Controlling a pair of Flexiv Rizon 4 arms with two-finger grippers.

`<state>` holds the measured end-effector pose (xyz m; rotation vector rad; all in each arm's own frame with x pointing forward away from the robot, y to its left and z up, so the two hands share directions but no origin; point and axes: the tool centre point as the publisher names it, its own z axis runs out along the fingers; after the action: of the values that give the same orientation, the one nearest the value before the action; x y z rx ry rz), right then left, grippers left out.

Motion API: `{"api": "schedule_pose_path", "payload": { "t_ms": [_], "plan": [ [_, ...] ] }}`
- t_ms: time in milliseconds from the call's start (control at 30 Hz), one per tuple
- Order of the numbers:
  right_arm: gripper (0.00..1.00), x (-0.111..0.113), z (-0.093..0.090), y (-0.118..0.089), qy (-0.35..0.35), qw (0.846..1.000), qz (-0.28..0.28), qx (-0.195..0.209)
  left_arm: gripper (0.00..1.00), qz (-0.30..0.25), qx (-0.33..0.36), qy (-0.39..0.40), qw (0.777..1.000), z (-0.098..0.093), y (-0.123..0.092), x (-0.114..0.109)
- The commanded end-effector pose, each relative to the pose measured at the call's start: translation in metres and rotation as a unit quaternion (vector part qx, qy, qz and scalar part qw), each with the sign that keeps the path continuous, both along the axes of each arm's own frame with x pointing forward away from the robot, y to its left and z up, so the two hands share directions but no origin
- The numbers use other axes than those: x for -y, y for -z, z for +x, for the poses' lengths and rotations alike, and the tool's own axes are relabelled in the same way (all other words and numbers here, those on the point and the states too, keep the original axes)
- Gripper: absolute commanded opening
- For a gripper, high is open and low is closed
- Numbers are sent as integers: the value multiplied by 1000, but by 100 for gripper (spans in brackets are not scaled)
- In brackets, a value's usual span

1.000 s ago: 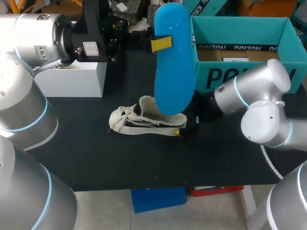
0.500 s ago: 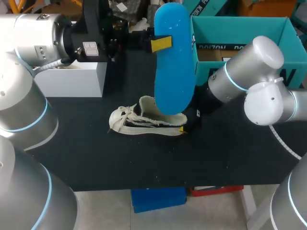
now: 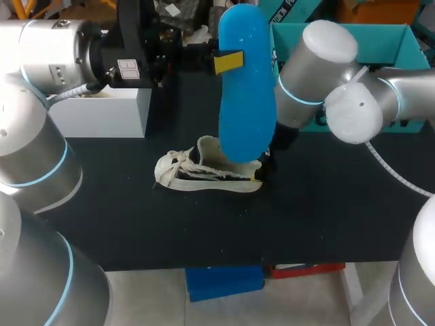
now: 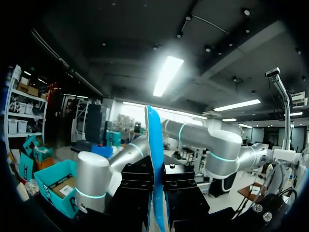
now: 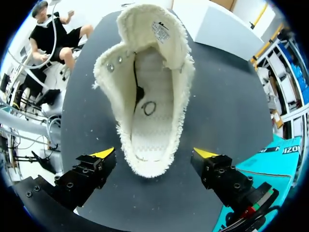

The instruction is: Take the shoe out of the shoebox, open the shoe tongue, remove and reinsert the insole, then place the shoe into the shoebox

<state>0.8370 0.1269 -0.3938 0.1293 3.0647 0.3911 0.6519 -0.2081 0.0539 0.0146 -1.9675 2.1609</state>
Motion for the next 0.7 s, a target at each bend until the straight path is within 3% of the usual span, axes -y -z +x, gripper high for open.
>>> {"api": "schedule_pose_path", "payload": {
  "t_ms": [33,700],
  "plan": [
    [100,-7,0,-2,9,986,-168,-14,0,1,0,-1,1000,-1,0,1],
    [100,-16,5,5,-5,987,-161,-13,0,1,0,-1,1000,-1,0,1]
  ]
}}
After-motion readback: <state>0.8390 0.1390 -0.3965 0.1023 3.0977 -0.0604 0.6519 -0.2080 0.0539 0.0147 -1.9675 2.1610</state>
